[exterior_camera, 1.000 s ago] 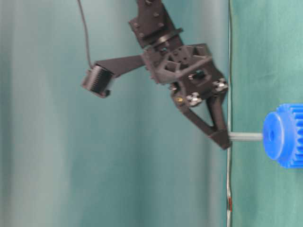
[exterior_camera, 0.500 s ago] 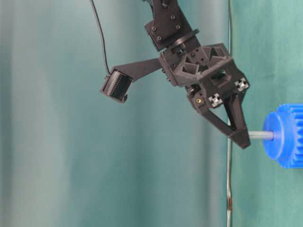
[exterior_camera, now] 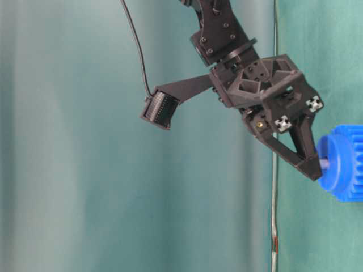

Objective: Insert the shaft placed at a random location into the center hole of the medium gear at another random location.
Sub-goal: 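Lower the shaft into the gear's center hole with the right gripper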

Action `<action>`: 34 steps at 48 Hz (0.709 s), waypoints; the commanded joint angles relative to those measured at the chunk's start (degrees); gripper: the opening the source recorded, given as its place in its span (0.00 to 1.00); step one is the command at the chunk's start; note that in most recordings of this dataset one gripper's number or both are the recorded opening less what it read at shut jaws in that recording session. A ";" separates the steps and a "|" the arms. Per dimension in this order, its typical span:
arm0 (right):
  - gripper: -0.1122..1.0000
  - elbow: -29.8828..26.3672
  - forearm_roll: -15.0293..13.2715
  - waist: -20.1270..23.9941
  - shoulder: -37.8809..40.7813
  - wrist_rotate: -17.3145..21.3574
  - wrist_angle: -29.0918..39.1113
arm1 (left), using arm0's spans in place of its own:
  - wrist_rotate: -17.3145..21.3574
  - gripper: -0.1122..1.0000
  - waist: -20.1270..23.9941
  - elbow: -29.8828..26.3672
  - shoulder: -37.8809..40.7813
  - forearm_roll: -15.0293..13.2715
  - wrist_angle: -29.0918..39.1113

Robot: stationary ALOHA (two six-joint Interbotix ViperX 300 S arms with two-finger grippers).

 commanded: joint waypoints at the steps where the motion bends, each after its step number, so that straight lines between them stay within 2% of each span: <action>1: 0.22 -1.23 0.35 0.44 -0.88 0.26 -0.79 | -0.09 0.10 0.00 -0.97 0.44 0.09 -0.26; 34: 0.22 -0.97 0.44 0.44 0.09 0.26 -0.88 | -0.09 0.10 0.00 -0.97 0.44 0.09 -0.18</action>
